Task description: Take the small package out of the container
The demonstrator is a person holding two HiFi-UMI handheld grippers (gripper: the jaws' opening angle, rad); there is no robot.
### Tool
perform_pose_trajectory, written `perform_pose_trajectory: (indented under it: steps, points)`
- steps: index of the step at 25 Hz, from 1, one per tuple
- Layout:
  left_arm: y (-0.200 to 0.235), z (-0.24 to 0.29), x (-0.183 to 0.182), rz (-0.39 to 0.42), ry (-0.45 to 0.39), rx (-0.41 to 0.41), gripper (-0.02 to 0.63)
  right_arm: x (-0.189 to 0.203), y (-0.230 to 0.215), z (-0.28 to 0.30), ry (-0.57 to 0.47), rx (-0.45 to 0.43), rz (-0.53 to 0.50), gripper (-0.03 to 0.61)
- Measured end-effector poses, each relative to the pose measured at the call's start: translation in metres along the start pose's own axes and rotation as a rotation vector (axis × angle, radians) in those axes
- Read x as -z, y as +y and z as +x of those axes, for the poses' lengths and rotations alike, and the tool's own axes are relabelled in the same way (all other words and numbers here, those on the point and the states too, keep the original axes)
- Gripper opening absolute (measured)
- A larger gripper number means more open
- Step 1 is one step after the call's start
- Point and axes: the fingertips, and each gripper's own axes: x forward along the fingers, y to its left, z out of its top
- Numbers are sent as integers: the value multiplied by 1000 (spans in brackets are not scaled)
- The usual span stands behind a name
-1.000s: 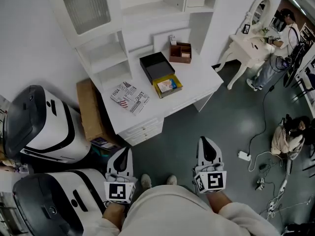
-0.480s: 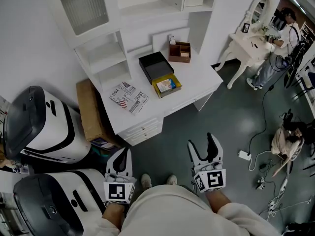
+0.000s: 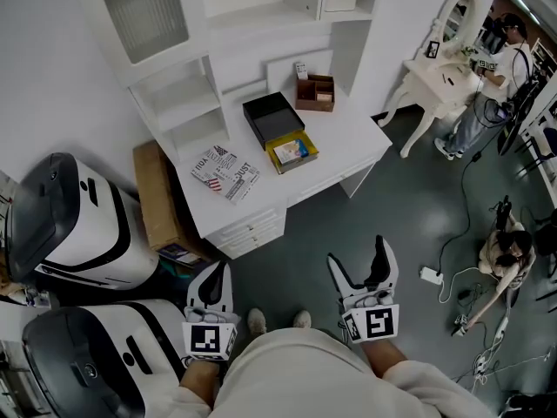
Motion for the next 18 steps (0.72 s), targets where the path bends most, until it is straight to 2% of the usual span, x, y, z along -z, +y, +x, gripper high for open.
perform_pose_trajectory:
  steps: [5,11,18]
  points:
    - [-10,4,1,-4,8,-17,8,-1,-14,-8,1,-1,-11,423]
    - [-30,7,5,-8,15,-52,8,4,-32,-17,3,-42,-14,423]
    - [-31,27,23,-23,47,-68,8,21,-43,15,18,-73,-17,422]
